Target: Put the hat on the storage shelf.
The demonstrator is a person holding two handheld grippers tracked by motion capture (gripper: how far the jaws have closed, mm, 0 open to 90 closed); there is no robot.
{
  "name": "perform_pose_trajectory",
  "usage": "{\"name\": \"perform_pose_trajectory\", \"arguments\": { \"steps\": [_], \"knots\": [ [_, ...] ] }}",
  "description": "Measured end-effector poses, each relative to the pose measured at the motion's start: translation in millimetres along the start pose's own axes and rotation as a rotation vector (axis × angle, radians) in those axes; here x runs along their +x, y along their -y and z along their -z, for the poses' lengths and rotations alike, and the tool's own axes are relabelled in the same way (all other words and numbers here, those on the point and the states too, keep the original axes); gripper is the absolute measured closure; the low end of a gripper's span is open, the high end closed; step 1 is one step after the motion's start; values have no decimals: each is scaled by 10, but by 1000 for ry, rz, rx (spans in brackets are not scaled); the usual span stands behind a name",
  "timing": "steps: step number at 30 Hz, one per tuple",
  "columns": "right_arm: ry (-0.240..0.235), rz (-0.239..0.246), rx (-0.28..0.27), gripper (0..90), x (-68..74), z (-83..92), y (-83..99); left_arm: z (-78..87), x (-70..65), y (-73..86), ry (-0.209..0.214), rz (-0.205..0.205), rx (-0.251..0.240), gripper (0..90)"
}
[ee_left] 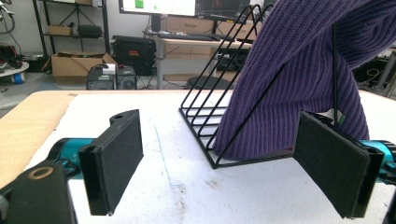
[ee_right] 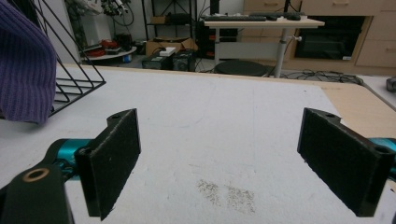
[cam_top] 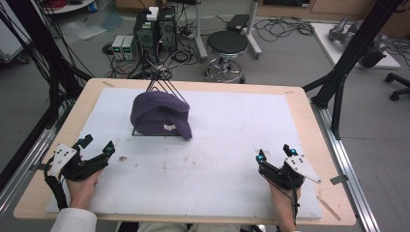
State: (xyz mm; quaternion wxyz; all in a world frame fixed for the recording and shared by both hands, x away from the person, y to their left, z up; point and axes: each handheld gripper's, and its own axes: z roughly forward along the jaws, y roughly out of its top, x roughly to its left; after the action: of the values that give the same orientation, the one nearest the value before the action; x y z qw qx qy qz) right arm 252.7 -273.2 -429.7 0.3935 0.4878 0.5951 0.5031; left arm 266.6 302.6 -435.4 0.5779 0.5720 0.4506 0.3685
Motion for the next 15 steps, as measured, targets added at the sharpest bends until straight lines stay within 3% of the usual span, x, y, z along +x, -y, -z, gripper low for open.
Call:
{"name": "perform_pose_trajectory", "arguments": {
  "steps": [15],
  "knots": [
    [-6,-2,9,128,13,14,15,1,-30,5,25,1,-4,164]
  ]
}}
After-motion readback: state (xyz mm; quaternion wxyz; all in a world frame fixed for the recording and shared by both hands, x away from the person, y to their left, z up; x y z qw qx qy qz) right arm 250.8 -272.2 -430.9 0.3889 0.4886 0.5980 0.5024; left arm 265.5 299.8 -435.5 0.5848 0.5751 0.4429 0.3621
